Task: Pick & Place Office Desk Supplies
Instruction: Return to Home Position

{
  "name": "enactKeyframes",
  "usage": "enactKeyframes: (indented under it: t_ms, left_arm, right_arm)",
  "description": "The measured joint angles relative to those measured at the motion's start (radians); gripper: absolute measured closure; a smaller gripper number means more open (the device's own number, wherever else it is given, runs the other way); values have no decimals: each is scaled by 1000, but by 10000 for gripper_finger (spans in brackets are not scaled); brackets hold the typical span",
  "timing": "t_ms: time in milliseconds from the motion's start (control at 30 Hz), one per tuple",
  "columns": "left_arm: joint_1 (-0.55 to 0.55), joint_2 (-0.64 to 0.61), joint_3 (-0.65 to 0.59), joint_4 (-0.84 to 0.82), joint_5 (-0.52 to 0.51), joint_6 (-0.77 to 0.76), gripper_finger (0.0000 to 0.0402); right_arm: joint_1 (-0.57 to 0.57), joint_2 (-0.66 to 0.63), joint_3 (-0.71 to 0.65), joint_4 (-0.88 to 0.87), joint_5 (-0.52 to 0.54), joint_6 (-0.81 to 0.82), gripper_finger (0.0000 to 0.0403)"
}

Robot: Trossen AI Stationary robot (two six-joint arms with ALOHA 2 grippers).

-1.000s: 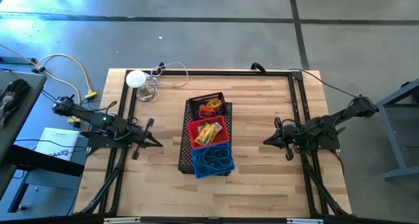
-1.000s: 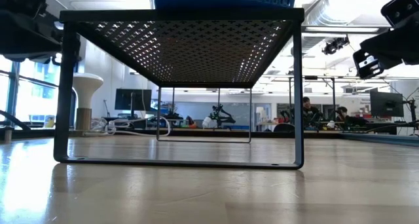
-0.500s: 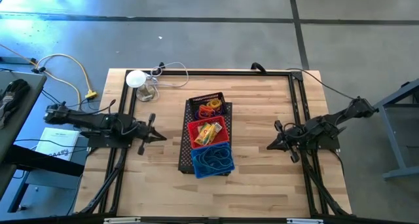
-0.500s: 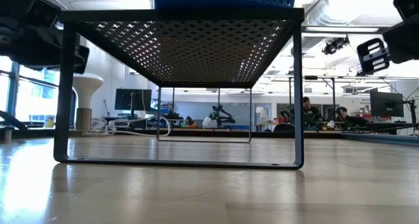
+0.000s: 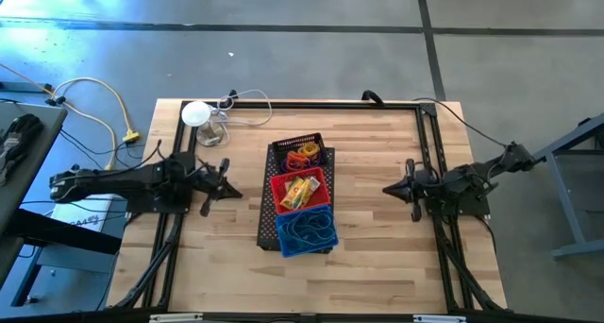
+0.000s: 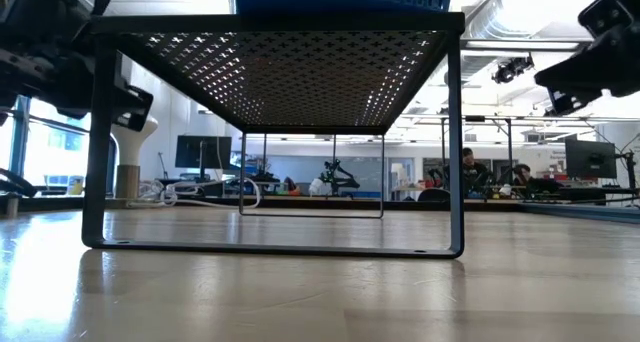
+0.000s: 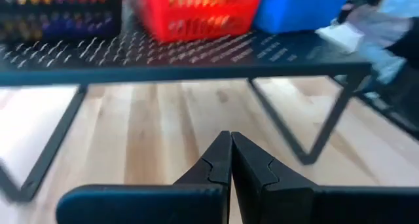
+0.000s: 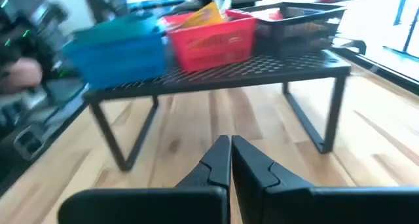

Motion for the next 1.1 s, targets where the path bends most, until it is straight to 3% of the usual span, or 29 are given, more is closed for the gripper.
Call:
enactKeyframes:
  t_ms: [100,267,533,633,1100]
  left_arm:
    - [39,-2,0,7,56,0,401]
    - [80,-3,0,13,26,-30,401]
    - [98,-3,0,24,-191,-96,401]
    - [98,-3,0,26,-228,-109,401]
    - [78,-8,0,26,-230,-109,401]
  right_arm:
    - [0,2,0,2,41,33,401]
    - [0,3,0,3,39,35,401]
    - [0,3,-2,12,37,38,401]
    - [0,3,-2,11,37,37,401]
    - [0,3,-2,12,36,36,401]
